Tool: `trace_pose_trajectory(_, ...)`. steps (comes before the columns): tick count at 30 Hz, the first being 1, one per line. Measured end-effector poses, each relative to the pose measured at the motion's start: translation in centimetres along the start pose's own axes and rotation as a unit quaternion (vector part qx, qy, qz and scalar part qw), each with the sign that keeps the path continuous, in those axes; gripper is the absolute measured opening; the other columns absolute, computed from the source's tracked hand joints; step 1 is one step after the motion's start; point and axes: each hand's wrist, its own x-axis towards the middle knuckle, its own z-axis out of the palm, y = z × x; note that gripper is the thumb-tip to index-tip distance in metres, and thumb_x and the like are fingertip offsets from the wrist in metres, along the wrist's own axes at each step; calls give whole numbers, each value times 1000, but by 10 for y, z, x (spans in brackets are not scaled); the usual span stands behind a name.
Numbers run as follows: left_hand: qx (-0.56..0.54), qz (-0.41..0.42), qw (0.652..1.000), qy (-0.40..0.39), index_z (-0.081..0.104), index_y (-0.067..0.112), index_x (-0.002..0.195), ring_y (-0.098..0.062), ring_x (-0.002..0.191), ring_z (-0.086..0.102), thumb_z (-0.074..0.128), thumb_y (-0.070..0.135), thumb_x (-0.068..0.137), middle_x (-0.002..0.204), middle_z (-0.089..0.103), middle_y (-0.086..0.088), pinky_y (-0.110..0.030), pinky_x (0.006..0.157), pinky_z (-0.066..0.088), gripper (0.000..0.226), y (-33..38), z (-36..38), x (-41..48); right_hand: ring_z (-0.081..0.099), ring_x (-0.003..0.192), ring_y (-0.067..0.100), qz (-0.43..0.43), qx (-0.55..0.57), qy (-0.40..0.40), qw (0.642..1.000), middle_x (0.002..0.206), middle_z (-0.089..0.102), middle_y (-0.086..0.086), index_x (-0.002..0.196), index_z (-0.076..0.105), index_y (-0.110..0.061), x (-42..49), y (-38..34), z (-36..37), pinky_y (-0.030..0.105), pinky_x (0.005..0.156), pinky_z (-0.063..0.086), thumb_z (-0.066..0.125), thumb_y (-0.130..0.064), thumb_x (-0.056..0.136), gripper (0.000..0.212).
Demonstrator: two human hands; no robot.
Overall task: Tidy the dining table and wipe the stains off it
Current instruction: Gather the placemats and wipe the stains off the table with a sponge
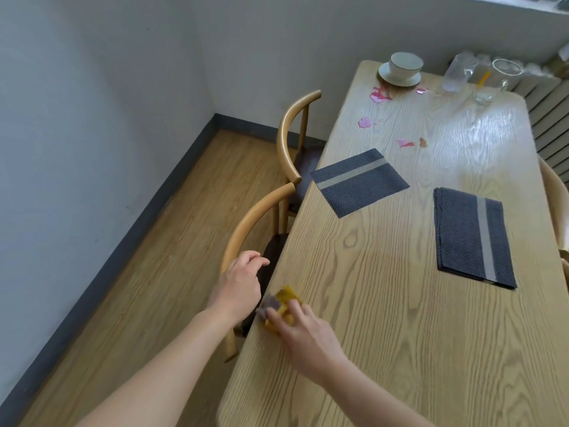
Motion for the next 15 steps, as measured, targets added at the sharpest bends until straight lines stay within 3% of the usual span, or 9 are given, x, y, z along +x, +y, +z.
trace_pose_trajectory(2, 7, 12, 1000, -3, 47, 24, 135, -11, 133, 35, 40, 7, 95, 145, 36, 8, -27, 103, 37, 44, 4, 2, 2, 57, 95, 28, -23, -20, 19, 999, 121, 40, 9, 142, 35, -29, -4, 0, 8, 33, 56, 53, 61, -26, 82, 66)
trace_pose_trajectory(4, 11, 24, 1000, -11, 48, 23, 135, -12, 133, 35, 41, 7, 95, 144, 37, 7, -27, 104, 36, 44, 11, 6, 8, 49, 109, 32, 20, -11, 19, 1000, 133, 35, 11, 147, 24, -30, 4, 15, 2, 39, 71, 54, 54, -24, 90, 65)
trace_pose_trajectory(6, 14, 29, 999, -18, 50, 22, 133, -13, 132, 36, 41, 7, 95, 143, 39, 6, -28, 105, 36, 42, 17, 11, 14, 41, 119, 30, 119, 4, 38, 992, 142, 28, 11, 148, 16, -33, 12, 40, -12, 39, 82, 52, 47, -22, 94, 64)
trace_pose_trajectory(8, 16, 36, 999, -27, 50, 21, 133, -12, 131, 38, 40, 7, 95, 142, 40, 6, -29, 104, 39, 41, 24, 16, 19, 42, 117, 28, 219, 11, 71, 973, 143, 29, 9, 149, 18, -35, 15, 77, -22, 35, 77, 50, 43, -22, 97, 59)
trace_pose_trajectory(11, 13, 54, 997, -46, 49, 20, 134, -11, 131, 37, 41, 6, 95, 141, 39, 7, -31, 105, 39, 42, 37, 25, 27, 46, 106, 27, 356, 49, 107, 927, 133, 37, 8, 147, 27, -36, -11, 138, -26, 34, 71, 44, 42, -26, 97, 53)
trace_pose_trajectory(15, 15, 76, 995, -64, 49, 20, 135, -13, 133, 37, 42, 6, 95, 141, 40, 6, -33, 106, 39, 42, 54, 33, 37, 50, 98, 33, 522, 100, 156, 832, 124, 39, 13, 146, 35, -29, -72, 185, -18, 38, 74, 45, 43, -30, 96, 50)
